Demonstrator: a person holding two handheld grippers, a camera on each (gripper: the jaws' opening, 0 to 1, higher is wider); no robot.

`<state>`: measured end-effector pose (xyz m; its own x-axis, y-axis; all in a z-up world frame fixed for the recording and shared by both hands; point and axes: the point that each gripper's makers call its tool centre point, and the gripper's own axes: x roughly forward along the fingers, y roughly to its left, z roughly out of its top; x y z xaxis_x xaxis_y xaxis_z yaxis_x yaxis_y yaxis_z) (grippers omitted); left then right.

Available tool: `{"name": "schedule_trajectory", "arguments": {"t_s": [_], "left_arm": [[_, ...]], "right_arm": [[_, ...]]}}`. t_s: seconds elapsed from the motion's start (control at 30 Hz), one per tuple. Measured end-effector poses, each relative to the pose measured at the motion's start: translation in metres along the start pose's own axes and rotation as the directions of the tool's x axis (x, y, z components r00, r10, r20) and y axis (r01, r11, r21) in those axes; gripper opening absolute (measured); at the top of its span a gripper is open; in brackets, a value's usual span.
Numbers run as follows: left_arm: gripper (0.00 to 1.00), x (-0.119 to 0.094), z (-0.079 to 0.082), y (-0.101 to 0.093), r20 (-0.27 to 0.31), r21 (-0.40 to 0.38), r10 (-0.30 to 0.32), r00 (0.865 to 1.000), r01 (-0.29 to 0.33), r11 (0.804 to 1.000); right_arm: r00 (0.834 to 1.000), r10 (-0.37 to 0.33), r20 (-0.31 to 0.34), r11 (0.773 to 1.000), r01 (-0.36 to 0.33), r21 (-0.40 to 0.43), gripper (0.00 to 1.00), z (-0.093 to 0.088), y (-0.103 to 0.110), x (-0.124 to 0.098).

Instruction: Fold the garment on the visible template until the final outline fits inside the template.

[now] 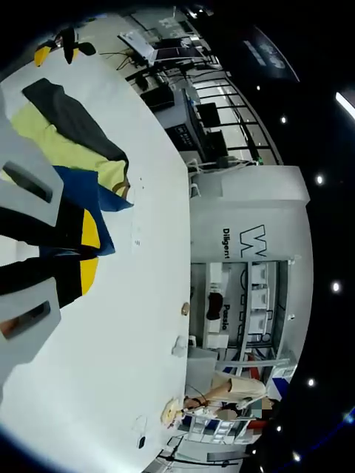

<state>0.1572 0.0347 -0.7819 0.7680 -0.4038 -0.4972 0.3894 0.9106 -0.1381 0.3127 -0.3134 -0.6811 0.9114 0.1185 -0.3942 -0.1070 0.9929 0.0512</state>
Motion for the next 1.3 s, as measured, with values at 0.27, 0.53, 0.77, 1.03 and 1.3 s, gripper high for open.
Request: {"name": "schedule_trajectory", "arguments": {"t_s": [0.27,0.53,0.77,1.03,1.3], "left_arm": [[0.62,0.0,-0.001,0.001,-0.003,0.0,0.002,1.0,-0.002,1.0],[0.62,0.001,0.0,-0.004,-0.002,0.025,-0.006,1.0,0.006,1.0],[0.62,0.002,-0.001,-0.005,-0.009,0.034,-0.012,1.0,0.013,0.999],[0.62,0.003,-0.002,-0.009,-0.015,0.044,-0.024,1.0,0.024,0.999],[0.62,0.004,-0.004,-0.009,-0.022,0.045,-0.025,0.999,0.026,0.999]], "right_arm": [[0.999,-0.036,-0.002,0.999,0.036,0.022,0.0,-0.003,-0.022,0.009],[0.997,-0.075,0.014,0.997,0.075,0.027,0.0,0.002,-0.043,0.013],[0.994,-0.108,0.035,0.993,0.106,0.056,0.0,0.009,-0.064,0.016],[0.989,-0.142,0.041,0.989,0.139,0.051,0.0,0.013,-0.084,0.018],[0.981,-0.185,0.056,0.982,0.182,0.058,0.0,0.015,-0.109,0.02]]}}
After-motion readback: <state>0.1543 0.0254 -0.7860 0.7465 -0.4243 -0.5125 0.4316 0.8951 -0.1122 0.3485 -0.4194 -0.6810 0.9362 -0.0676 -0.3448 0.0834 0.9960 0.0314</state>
